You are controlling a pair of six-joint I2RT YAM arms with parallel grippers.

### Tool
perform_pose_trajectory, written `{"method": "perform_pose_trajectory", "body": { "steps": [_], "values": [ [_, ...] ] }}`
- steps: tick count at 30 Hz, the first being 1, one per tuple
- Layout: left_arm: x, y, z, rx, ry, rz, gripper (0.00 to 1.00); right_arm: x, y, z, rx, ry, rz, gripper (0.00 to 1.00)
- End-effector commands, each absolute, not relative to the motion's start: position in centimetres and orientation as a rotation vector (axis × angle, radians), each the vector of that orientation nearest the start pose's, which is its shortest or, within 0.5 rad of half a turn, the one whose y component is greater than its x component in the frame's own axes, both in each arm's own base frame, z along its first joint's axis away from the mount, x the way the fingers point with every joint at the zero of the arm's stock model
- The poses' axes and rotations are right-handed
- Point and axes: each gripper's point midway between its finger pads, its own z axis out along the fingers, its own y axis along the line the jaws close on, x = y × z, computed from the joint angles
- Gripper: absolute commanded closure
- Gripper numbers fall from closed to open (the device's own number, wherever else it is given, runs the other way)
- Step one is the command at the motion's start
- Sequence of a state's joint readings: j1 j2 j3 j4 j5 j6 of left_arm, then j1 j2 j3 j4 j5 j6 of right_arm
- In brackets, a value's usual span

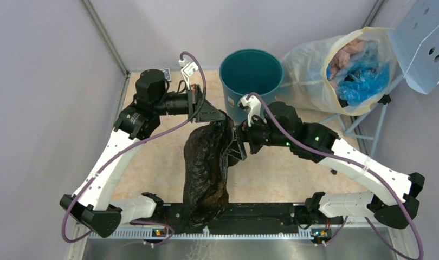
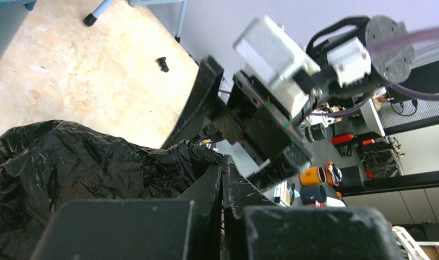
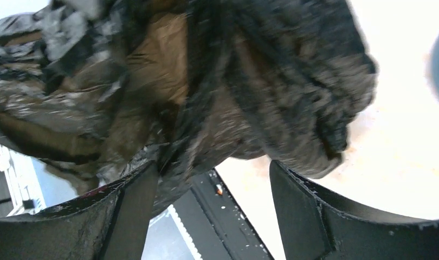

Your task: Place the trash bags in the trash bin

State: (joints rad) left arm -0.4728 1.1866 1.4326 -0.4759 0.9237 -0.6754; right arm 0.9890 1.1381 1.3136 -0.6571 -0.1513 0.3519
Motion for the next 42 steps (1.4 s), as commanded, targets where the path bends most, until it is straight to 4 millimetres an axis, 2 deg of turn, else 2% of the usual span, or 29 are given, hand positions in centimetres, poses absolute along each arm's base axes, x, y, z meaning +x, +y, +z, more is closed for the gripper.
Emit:
{"method": "perform_pose_trajectory", "body": {
  "steps": [1,5,8,11,13,15,17,23,24,25,27,29,32,34,36,37,39,42],
  "values": [
    [18.9,-26.8,42.3,0.546,1.874,-1.564,1.0,13.5,32.5,33.9,-0.797,1.95,1.055,0.24],
    [19.8,-26.6,41.5,0.482,1.903,-1.514,1.0,12.7,33.1,33.9,-0.791,1.947,1.043,0.22],
    [20.3,-26.5,41.2,0.445,1.909,-1.49,1.0,12.3,33.8,33.0,-0.792,1.972,1.007,0.19],
    [20.3,-26.4,41.4,0.434,1.902,-1.489,1.0,13.5,33.2,31.3,-0.748,2.031,0.858,0.2],
    [20.1,-26.3,41.6,0.439,1.895,-1.487,1.0,15.4,31.7,30.5,-0.648,2.054,0.715,0.27],
    [19.9,-26.1,41.7,0.446,1.894,-1.49,0.99,16.4,30.2,30.9,-0.568,2.038,0.655,0.33],
    [19.6,-26.0,41.8,0.457,1.898,-1.494,0.99,17.2,28.8,31.6,-0.503,2.014,0.603,0.43],
    [18.6,-25.4,41.8,0.488,1.914,-1.474,0.97,18.0,26.4,32.4,-0.468,1.998,0.49,0.62],
    [18.5,-25.3,41.7,0.488,1.918,-1.468,0.97,18.0,26.3,32.5,-0.472,1.997,0.484,0.62],
    [18.6,-25.3,41.6,0.483,1.921,-1.462,0.97,17.7,26.5,32.6,-0.502,1.991,0.506,0.58],
    [18.8,-25.1,41.3,0.465,1.926,-1.454,0.96,16.3,28.0,32.8,-0.601,1.969,0.618,0.34],
    [18.9,-25.2,41.2,0.458,1.924,-1.464,0.97,14.8,29.5,32.5,-0.682,1.961,0.732,0.19],
    [18.9,-25.4,41.2,0.453,1.907,-1.487,0.98,14.1,30.9,30.4,-0.733,2.005,0.775,0.16],
    [19.0,-25.4,41.4,0.448,1.896,-1.489,0.99,14.5,31.1,28.1,-0.742,2.059,0.711,0.15],
    [18.9,-25.4,41.5,0.451,1.892,-1.487,0.99,15.6,30.4,26.2,-0.709,2.105,0.59,0.14],
    [18.9,-25.3,41.5,0.454,1.894,-1.483,0.99,16.2,29.8,25.7,-0.679,2.125,0.531,0.15],
    [19.0,-25.1,41.2,0.458,1.906,-1.464,0.99,17.0,28.6,25.5,-0.625,2.136,0.452,0.27],
    [19.3,-24.6,40.2,0.449,1.945,-1.399,0.99,17.0,27.9,27.4,-0.591,2.091,0.484,0.49]
  ]
}}
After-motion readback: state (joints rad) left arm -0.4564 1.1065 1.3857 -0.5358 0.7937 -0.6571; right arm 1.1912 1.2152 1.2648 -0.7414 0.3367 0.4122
